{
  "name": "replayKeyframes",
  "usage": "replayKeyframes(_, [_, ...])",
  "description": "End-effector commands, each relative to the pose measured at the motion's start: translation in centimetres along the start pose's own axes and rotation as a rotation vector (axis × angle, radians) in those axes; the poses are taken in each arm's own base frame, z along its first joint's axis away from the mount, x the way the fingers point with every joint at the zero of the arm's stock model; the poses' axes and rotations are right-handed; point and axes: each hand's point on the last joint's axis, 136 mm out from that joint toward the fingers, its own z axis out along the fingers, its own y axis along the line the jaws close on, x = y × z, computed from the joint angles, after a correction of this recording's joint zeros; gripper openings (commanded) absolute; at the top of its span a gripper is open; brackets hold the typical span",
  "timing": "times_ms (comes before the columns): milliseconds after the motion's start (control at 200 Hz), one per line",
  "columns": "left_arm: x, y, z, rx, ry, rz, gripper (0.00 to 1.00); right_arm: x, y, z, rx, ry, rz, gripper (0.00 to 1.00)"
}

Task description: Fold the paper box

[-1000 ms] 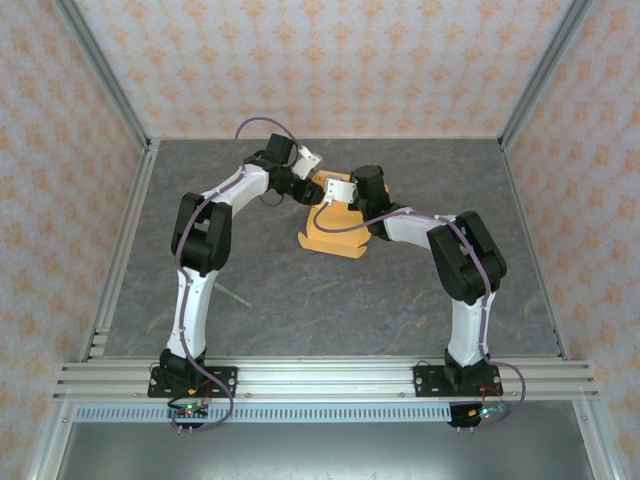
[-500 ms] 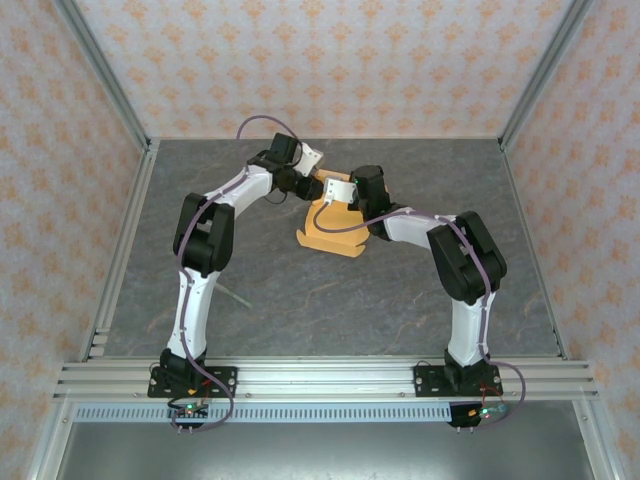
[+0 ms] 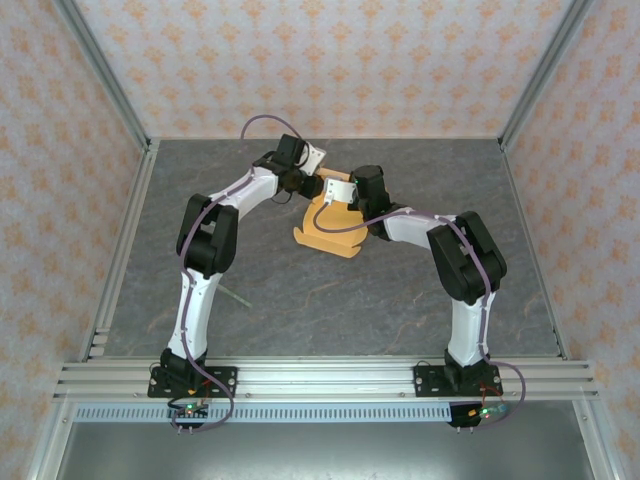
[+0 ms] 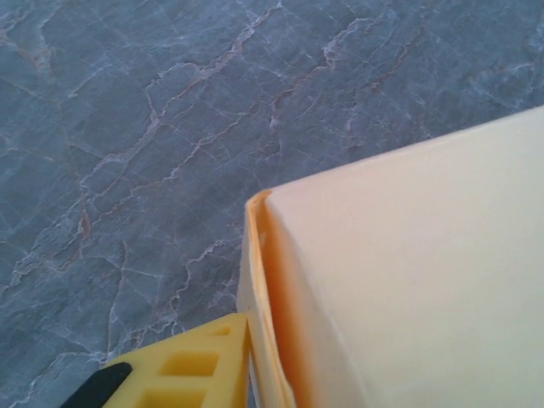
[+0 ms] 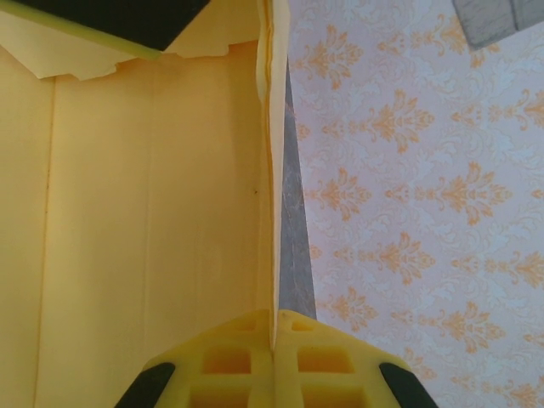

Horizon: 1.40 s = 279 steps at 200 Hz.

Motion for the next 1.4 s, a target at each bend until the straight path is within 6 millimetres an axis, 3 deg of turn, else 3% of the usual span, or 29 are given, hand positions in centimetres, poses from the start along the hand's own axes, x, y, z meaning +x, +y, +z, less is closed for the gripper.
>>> replayKeyframes(0, [-1.4, 3.4, 0.2, -0.142, -0.069, -0.062, 0.16, -1.4, -1.2, -1.2, -0.001, -0.058, 0.016, 0.0])
replayKeyframes(390, [-1.3, 5.9, -1.2, -0.37, -0.12, -0.196, 0.1, -1.6, -1.4, -1.6, -0.011, -0.065, 0.026, 0.0])
replayKeyframes(671, [-1.8, 6.3, -1.6, -0.393, -0.159, -0.279, 0.1, -1.2, -0.9, -1.6, -0.024, -0.049, 0.029, 0.0])
replayKeyframes(946, [-2.1, 5.2, -2.8, -0.287, -0.19, -0.285, 0.3, -0.4, -1.0, -1.4, -0.019, -0.021, 0.037, 0.0])
replayKeyframes(1391, [-1.0, 3.1, -2.9, -0.146, -0.156, -0.224, 0.5, -0.2, -1.1, -0.9, -0.026, -0.008, 0.033, 0.0])
